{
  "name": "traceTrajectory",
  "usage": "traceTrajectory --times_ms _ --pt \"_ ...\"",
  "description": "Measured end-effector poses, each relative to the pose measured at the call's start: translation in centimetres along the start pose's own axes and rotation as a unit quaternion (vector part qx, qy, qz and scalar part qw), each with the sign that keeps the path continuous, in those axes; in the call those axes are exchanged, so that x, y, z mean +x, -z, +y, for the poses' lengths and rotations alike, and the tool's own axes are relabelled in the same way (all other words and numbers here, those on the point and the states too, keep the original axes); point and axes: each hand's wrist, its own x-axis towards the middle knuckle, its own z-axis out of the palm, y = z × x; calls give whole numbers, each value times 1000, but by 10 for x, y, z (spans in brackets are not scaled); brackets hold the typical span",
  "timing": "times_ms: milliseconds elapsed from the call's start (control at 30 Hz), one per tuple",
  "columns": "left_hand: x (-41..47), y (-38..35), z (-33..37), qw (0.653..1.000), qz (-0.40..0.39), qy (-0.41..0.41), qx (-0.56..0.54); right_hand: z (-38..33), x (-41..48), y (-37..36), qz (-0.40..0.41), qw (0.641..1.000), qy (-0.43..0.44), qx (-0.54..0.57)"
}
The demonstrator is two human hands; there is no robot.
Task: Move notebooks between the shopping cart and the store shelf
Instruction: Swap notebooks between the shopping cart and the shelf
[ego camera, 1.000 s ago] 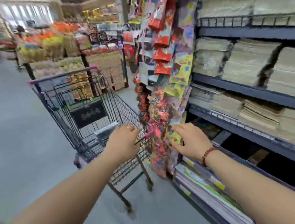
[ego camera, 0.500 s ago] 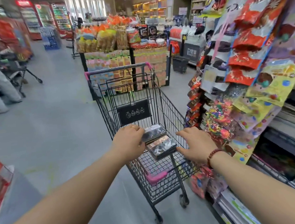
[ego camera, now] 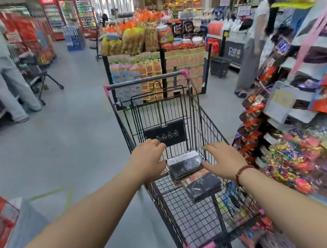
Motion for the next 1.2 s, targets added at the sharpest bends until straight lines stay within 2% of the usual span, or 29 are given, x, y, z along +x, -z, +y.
traceTrajectory --times_ms 233,567,933,1200 --pt "62 -28 -75 999 -1 -48 -9 -20 78 -19 -10 999 -26 -42" --pt "147 -54 -170 983 -39 -177 -18 -64 161 -34 -3 987 -158 -23" --pt "243 -118 -126 948 -89 -303 -37 -10 158 -83 -45 951 -305 20" --pt "320 -186 -67 909 -170 -381 -21 59 161 -156 -47 898 -421 116"
